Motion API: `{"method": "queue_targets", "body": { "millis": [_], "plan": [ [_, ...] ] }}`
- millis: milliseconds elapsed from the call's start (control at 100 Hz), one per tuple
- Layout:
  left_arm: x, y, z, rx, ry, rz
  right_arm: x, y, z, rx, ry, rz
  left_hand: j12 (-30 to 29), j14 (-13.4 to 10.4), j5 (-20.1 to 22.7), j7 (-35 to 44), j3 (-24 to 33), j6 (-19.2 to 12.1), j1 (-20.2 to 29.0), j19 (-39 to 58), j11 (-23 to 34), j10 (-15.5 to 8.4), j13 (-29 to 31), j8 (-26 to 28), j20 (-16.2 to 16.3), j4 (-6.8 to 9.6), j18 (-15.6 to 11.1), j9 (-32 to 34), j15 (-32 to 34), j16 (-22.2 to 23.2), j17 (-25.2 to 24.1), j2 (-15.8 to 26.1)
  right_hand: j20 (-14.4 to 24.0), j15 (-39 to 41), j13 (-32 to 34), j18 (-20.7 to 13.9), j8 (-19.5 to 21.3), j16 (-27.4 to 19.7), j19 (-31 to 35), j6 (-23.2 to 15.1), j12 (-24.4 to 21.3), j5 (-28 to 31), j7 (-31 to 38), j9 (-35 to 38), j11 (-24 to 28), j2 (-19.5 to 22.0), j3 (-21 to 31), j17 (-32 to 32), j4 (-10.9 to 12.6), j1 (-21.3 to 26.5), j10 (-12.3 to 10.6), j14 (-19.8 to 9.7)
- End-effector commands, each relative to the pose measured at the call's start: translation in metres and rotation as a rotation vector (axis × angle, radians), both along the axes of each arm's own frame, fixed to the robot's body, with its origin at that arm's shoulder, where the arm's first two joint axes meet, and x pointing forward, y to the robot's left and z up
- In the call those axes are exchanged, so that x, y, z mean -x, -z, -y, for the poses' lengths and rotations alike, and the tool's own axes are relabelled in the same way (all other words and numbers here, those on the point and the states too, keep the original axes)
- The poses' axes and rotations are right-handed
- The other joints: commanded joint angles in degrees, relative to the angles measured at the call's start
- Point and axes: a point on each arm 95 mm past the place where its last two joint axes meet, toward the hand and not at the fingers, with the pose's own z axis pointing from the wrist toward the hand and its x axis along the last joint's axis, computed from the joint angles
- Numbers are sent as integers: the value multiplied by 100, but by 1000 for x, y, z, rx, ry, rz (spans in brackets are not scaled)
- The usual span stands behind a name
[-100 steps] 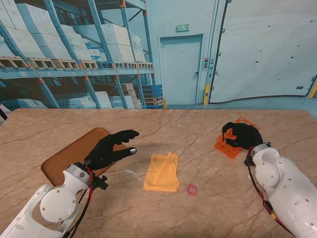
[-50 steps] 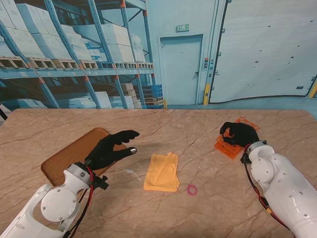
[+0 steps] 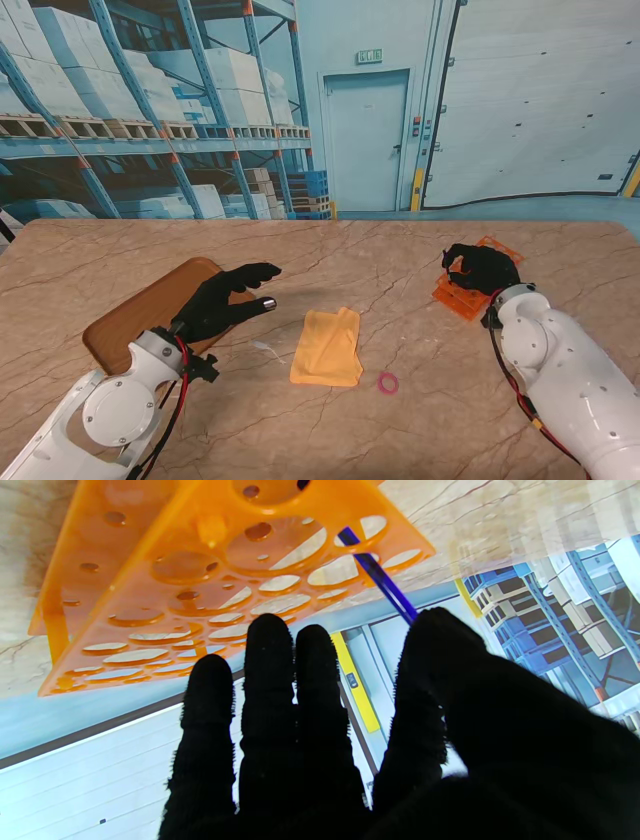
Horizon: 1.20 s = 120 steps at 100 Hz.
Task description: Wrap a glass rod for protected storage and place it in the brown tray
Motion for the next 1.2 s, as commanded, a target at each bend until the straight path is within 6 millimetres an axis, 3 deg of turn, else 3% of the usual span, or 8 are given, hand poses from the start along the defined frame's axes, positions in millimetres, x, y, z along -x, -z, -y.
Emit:
{"method": "queue_targets", "body": {
  "millis": [0,240,730,1000,1190],
  "plan": [
    [2,2,1,5,1,-6,0,1,-8,-11,-11,-3,-35,24,44,-86,-100,-178,118,66,-122,38,-28,62,53,192,82,26,-5,-13,-76,198,-45,-54,-15,57,89,-31,26,-76,36,-110,-41,-98,74,-160,167,-31,-111,-72,46,20],
    [1,3,0,4,1,-6,0,2,-8,-18,-11,-7,-36,22,40,-87,-112,-179,117,69,-125,35,-31,62,52,192,85,24,-7,-13,-76,200,-53,-46,112,85,-13,-42,42,-118,-8,288,370,135,37,-23,-82,11,-174,103,-7,29],
    [1,4,0,2,6,-12,1,2,-11,-24,8,1,-35,27,40,-86,-119,-179,128,73,-124,35,-27,63,51,194,83,25,-4,-12,-74,202,-64,-79,177,112,-120,-67,73,137,-77,321,305,253,-45,274,-261,41,-147,226,18,34],
    [1,5,-1,3,5,-9,1,3,-12,-29,14,1,-34,27,40,-88,-122,-184,129,74,-121,34,-35,62,51,195,85,30,-8,-13,-72,207,-85,-157,265,148,-216,-130,109,304,-161,637,360,477,-104,713,-528,63,-83,524,44,58],
    [1,5,-1,3,7,-11,1,3,-11,-26,17,3,-34,27,48,-82,-127,-183,125,73,-119,32,-29,64,50,194,83,36,-5,-12,-75,206,-93,-180,270,156,-238,-146,115,337,-180,614,337,483,-137,738,-560,74,-58,584,69,64]
  ]
}}
